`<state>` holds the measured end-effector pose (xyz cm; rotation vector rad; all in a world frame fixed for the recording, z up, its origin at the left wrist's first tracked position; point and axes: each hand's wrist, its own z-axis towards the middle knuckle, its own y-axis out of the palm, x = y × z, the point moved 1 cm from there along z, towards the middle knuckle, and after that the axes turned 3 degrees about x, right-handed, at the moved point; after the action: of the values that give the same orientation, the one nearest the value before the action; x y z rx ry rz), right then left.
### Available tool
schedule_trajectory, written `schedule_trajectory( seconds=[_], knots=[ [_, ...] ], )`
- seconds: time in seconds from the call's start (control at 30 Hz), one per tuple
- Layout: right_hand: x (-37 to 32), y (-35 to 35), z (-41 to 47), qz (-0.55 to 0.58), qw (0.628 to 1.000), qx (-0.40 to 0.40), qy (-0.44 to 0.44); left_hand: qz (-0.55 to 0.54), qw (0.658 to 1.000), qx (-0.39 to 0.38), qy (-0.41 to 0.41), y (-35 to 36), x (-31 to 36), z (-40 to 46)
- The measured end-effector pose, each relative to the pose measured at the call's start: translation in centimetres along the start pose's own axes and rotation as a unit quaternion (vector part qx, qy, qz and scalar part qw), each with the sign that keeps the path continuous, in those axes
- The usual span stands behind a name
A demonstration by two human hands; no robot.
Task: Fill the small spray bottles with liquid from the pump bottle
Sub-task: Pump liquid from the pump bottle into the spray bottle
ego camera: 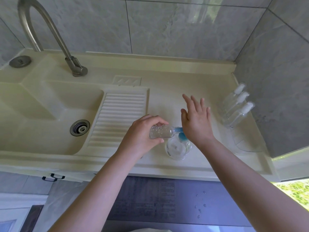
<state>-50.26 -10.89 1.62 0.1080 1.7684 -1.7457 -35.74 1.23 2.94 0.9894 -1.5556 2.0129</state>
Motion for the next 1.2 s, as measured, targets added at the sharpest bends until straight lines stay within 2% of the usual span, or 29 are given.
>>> schedule_trajectory(
  seconds=[0.1,0.27,0.43,0.53,0.67,0.83,1.0,1.2],
  knots=[
    [-0.1,-0.7,0.4,0.047,0.999,0.008,0.000,-0.006,1.000,0.003,0.000,0.0,0.1,0.0],
    [0.0,-0.2,0.0,0.033,0.999,-0.014,0.019,-0.006,1.000,0.000,0.001,0.1,0.1,0.1],
    [-0.1,-0.9,0.5,0.032,0.999,0.002,-0.016,-0.006,1.000,0.010,-0.001,0.0,0.2,0.1],
    [0.0,0.0,-0.2,0.017,1.000,-0.009,0.007,-0.001,1.000,0.007,0.000,0.1,0.1,0.1],
    [-0.1,-0.9,0.5,0.017,1.000,0.004,-0.018,-0.007,1.000,0.008,-0.006,0.1,0.3,0.1],
    [-0.3,0.2,-0.1,0.015,1.000,-0.023,0.010,0.000,1.000,0.007,-0.005,0.1,0.4,0.1],
    [-0.3,-0.9,0.9,0.026,1.000,-0.013,-0.007,-0.012,1.000,0.007,-0.008,0.1,0.5,0.1],
    [-0.1,-0.1,0.3,0.004,0.999,-0.042,0.006,-0.007,1.000,0.003,-0.005,0.2,0.5,0.1]
  ],
)
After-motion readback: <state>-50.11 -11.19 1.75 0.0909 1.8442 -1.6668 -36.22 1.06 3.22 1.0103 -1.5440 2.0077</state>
